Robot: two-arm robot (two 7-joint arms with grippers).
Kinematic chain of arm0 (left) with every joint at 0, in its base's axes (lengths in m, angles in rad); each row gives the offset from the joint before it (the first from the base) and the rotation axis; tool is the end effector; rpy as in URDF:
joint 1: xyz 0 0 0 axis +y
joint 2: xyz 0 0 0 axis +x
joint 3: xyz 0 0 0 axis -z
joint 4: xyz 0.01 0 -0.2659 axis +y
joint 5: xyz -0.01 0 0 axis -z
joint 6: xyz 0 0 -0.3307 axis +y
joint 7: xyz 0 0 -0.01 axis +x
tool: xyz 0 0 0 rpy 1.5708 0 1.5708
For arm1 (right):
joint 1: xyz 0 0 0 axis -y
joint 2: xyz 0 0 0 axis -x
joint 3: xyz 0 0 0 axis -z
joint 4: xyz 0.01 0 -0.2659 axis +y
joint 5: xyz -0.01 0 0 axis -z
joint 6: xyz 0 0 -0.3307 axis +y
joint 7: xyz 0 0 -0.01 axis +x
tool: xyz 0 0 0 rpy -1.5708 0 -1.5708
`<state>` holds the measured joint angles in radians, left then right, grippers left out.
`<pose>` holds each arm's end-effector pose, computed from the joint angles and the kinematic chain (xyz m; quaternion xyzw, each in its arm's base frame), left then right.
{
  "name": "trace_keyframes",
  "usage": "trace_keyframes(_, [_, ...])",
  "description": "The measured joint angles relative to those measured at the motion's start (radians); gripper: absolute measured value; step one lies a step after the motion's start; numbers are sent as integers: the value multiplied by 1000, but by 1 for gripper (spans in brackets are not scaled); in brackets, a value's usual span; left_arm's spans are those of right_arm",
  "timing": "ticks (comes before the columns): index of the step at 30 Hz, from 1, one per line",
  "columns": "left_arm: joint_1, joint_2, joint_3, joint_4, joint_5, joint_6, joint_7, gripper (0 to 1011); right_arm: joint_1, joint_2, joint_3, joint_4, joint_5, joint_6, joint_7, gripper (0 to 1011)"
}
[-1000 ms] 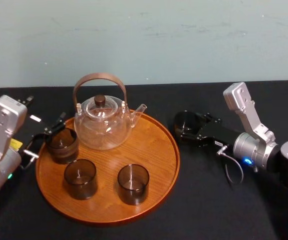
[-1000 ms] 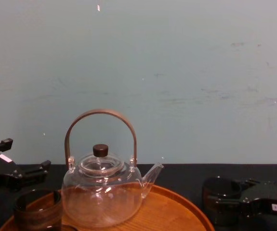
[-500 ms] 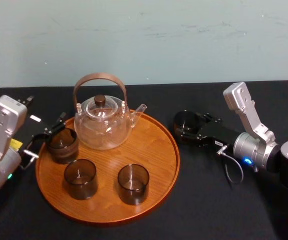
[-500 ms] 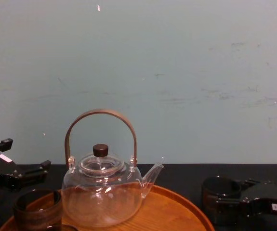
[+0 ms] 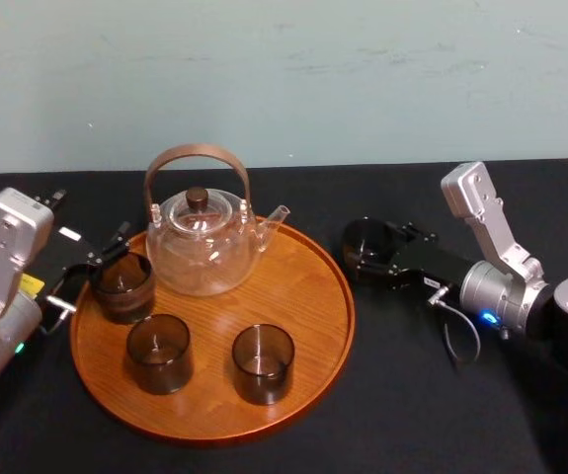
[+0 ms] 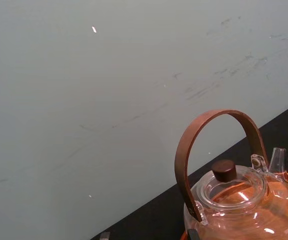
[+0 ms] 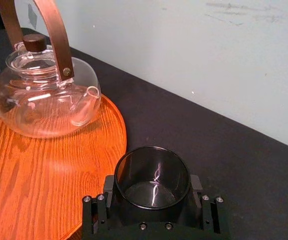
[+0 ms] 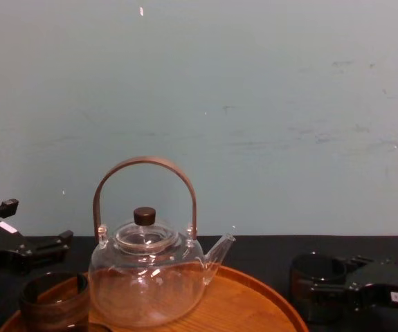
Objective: Pick up the glass from the table and place it on the tray.
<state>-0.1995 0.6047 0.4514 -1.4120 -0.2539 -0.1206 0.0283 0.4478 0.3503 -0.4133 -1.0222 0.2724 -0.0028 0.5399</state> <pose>0.3748 0.0632 -0.2870 0.1415 -0.1325 0.5799 0.7913 0.4454 -0.0437 -0.3023 -0.1457 0.0268 -0.4128 0.8987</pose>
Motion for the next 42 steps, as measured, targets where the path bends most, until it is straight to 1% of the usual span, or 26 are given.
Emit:
trace_keyframes(8, [0,0,0,0,0,0,0,1001,-12,10,10,-28,8,3,-3,894])
trace_keyframes(14, [0,0,0,0,0,0,0,1001,-34,29,19,-83,14,5,-10,894])
trace_keyframes(17, [0,0,0,0,0,0,0,1001,-50,42,24,-121,18,7,-13,894])
trace_keyframes(18, [0,0,0,0,0,0,0,1001,-50,42,24,-121,18,7,-13,894])
trace_keyframes(23, [0,0,0,0,0,0,0,1001,-70,59,30,-173,26,8,-13,894])
trace_keyframes(24, [0,0,0,0,0,0,0,1002,-70,59,30,-173,26,8,-13,895])
trace_keyframes(31, [0,0,0,0,0,0,0,1001,-102,87,40,-254,46,13,-12,894])
trace_keyframes(40, [0,0,0,0,0,0,0,1001,-145,115,39,-337,64,5,-3,894])
trace_keyframes(42, [0,0,0,0,0,0,0,1001,-148,117,36,-344,65,4,-1,894])
